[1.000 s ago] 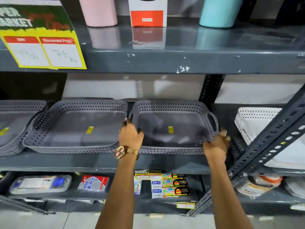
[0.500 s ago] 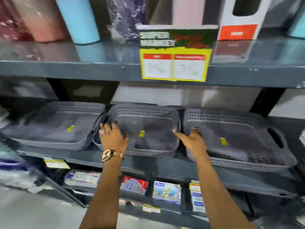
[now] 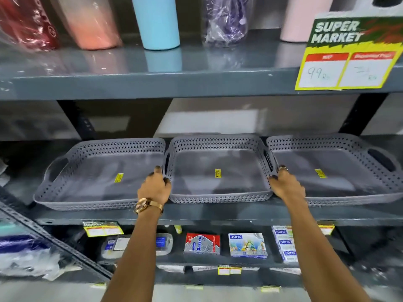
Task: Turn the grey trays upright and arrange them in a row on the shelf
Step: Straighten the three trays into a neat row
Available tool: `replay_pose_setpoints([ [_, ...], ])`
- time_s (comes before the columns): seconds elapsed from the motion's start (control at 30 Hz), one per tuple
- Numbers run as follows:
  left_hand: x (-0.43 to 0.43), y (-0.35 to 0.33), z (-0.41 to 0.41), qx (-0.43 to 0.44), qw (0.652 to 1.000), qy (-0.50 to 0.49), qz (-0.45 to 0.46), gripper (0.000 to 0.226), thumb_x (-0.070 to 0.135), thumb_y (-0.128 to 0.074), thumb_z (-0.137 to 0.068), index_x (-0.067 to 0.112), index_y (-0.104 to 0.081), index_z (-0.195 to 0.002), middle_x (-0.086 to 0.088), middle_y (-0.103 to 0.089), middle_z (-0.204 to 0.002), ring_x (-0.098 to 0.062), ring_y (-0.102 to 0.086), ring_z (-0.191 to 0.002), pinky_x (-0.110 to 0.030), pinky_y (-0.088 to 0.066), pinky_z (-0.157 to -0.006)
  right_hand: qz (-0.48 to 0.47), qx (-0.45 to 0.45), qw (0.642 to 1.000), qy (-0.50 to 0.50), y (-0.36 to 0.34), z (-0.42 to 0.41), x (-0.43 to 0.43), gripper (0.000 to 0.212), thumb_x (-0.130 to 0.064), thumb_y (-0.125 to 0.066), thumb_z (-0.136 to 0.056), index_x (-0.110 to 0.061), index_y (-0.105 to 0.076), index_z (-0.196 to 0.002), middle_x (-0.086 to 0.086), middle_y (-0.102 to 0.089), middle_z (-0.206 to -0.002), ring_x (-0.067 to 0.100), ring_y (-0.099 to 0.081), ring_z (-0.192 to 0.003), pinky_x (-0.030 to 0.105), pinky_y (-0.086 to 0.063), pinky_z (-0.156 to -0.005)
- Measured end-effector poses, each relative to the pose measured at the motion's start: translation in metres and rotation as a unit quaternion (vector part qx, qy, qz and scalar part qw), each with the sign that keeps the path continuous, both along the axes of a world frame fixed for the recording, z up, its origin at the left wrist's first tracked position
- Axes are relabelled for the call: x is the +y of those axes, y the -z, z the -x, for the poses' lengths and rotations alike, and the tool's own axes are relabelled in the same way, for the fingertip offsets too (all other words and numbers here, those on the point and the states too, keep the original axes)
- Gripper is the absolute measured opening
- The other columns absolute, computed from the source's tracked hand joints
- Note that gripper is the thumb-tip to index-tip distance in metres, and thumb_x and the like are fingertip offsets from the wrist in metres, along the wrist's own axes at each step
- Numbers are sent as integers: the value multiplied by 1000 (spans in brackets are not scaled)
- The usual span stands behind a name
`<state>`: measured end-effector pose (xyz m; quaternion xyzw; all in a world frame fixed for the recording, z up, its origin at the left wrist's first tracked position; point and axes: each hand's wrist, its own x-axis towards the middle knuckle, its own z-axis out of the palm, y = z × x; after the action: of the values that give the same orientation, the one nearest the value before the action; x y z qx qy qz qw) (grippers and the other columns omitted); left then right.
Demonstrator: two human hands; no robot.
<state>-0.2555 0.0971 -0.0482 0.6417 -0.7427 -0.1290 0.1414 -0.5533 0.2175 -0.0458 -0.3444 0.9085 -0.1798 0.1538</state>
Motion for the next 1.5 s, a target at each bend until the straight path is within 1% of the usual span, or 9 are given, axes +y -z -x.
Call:
replay_pose_setpoints([
  [0.13,-1,3,0,8,1000,12,25,29,22,-45,-94,9,-42,-120,-20,-65,-107,-42,-63,-96,-42,-43,-69,-1,12,1000,-15,1,2,-3,18,-16,-40,-93,-6,-43,-108,24,-62,-117,39,-58,-101,46,-44,-88],
  [0.2,-5,4,2,0,999,14,34,29,23,-45,-94,9,-42,-120,-19,-65,-107,-41,-64,-94,-42,-46,-69,1,13,1000,-24,0,3,-8,12,-17,-39,-94,-8,-39,-102,25,-61,-115,40,-58,-99,46,-45,-87],
  [0.37,-22,2,12,2,999,29,39,31,21,-46,-91,9,-44,-120,-19,-65,-109,-42,-64,-93,-39,-41,-66,-7,8,1000,-17,-3,15,-26,30,-20,-38,-93,-5,-40,-119,25,-58,-114,45,-57,-105,48,-46,-90],
  [0.6,-33,-1,19,20,999,21,42,35,22,-46,-89,10,-46,-123,-21,-65,-111,-44,-64,-94,-38,-39,-66,-16,2,1000,-24,-7,28,-36,22,-22,-41,-90,-10,-39,-109,24,-61,-115,41,-60,-102,49,-49,-90],
  [0.73,-25,-1,15,21,999,22,25,31,23,-48,-88,9,-46,-116,-20,-66,-106,-44,-63,-94,-40,-42,-68,-21,-18,999,-19,-8,20,-23,29,-23,-41,-92,-11,-39,-118,22,-60,-116,36,-58,-100,46,-46,-90],
  [0.8,-17,1,10,23,999,24,24,30,24,-49,-88,10,-46,-115,-19,-66,-105,-43,-63,-93,-40,-42,-68,-11,-11,1000,-17,-5,17,-12,26,-24,-42,-91,-10,-39,-114,23,-60,-118,38,-58,-104,46,-45,-91],
  [1.0,12,4,0,13,1000,11,8,38,29,-50,-90,16,-44,-126,-20,-64,-114,-43,-61,-102,-44,-46,-78,-6,1,1000,-9,-3,5,19,35,-21,-47,-90,-5,-41,-120,28,-55,-129,45,-54,-117,50,-41,-99],
  [1.23,32,3,-8,14,1000,-4,1,40,33,-50,-90,19,-45,-127,-17,-66,-113,-41,-63,-101,-48,-49,-86,-6,2,1000,-18,-2,1,41,40,-26,-48,-89,-10,-36,-124,24,-56,-129,43,-55,-115,53,-41,-100],
  [1.5,42,2,-9,14,1000,-19,19,36,32,-50,-90,17,-48,-122,-17,-67,-107,-39,-65,-96,-44,-50,-79,2,13,1000,12,2,-7,43,41,-22,-46,-89,-11,-36,-127,22,-59,-124,41,-56,-113,51,-41,-97],
])
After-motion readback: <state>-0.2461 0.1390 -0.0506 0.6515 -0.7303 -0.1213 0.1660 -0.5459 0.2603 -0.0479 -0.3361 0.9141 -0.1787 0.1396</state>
